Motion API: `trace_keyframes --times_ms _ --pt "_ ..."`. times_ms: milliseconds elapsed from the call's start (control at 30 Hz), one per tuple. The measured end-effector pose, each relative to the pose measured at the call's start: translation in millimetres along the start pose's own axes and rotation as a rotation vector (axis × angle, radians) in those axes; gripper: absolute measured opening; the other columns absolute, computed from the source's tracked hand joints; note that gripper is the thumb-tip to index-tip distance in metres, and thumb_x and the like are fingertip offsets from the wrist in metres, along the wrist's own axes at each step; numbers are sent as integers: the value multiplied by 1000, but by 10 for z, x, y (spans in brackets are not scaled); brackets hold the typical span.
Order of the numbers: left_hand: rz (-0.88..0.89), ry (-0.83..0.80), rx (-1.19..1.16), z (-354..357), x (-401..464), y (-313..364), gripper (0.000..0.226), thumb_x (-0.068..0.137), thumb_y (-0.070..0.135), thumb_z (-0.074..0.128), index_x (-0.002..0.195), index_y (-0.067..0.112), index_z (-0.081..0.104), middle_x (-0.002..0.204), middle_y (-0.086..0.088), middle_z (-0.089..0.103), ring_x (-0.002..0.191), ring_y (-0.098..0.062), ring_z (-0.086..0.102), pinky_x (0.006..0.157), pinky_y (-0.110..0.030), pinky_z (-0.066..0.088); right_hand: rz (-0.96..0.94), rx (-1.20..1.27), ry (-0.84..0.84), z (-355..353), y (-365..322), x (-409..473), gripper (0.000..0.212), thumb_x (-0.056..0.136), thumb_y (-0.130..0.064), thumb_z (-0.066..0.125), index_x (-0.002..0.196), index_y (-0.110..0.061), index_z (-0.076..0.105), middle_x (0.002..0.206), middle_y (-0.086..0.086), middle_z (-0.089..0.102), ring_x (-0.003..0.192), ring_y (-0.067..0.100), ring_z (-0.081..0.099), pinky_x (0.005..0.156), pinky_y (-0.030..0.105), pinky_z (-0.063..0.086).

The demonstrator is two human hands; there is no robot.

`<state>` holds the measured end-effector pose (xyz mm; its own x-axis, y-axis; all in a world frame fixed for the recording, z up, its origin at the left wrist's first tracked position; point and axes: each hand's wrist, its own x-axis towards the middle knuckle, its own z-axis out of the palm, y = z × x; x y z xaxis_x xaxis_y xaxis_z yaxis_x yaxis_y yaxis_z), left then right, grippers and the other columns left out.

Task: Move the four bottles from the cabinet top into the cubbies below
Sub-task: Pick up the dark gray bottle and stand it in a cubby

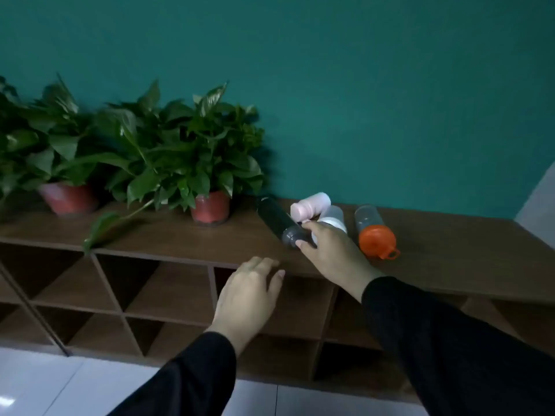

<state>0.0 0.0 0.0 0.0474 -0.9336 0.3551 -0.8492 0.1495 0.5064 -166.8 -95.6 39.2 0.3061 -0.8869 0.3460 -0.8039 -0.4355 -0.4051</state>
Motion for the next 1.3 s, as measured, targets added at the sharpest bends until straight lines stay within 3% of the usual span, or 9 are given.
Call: trace_keyframes --times_ms 167,300,433,567,733,867,1100,1200,1300 --pt "-117 -10 -182 669 -63 -526 34 102 35 55 127 19 71 123 6 70 116 -11 64 100 -30 52 -62 -113 31 689 9 513 60 92 -30 64 142 -3 47 144 14 52 133 28 48 111 41 39" --pt "-174 22 -232 904 -80 -697 31 101 31 57 124 17 73 120 5 71 114 -12 64 98 -24 50 -32 -295 52 868 82 832 53 89 -37 64 126 -1 52 121 16 61 109 34 60 88 45 53" --pt "-265 -5 -267 1106 -208 -965 31 101 32 57 125 20 72 119 8 69 113 -11 63 95 -22 48 134 -414 -119 1050 192 1028 58 90 -48 61 127 -5 48 98 15 66 81 31 66 68 39 54" --pt "-386 -28 -301 1192 -355 -1211 30 100 30 59 123 18 73 120 6 70 115 -15 64 94 -20 45 156 -451 -172 1204 340 1104 65 88 -45 66 134 -7 40 91 14 65 76 33 65 69 40 54" --pt "-417 30 -323 1148 -285 -1302 30 100 29 59 125 19 73 122 6 69 116 -14 64 95 -26 49 178 -338 -101 1298 424 1087 66 86 -39 70 136 -11 37 111 20 56 95 41 62 69 38 42" --pt "-426 23 -318 1139 -267 -1306 31 100 29 59 125 18 72 122 6 69 117 -15 64 93 -24 48 196 -236 -45 1315 408 1021 66 81 -38 67 135 -12 40 116 20 54 99 41 60 73 39 47" --pt "-420 91 -369 1047 -248 -1288 35 100 31 59 132 21 68 127 7 67 116 -15 63 92 -23 46 145 17 137 1123 277 669 67 78 -37 66 140 -21 47 109 0 51 102 25 56 79 31 40" --pt "-509 149 -553 941 -229 -1289 40 99 36 60 138 28 62 125 14 67 113 -7 63 97 -26 49 88 135 140 874 184 420 69 77 -35 74 140 -26 47 122 -4 54 109 13 53 89 26 40" --pt "-614 217 -865 831 -203 -1303 47 95 51 59 140 36 56 116 14 71 112 -7 67 102 -34 52 10 188 101 581 17 88 66 74 -36 79 132 -29 51 115 -14 56 101 1 53 87 12 40"
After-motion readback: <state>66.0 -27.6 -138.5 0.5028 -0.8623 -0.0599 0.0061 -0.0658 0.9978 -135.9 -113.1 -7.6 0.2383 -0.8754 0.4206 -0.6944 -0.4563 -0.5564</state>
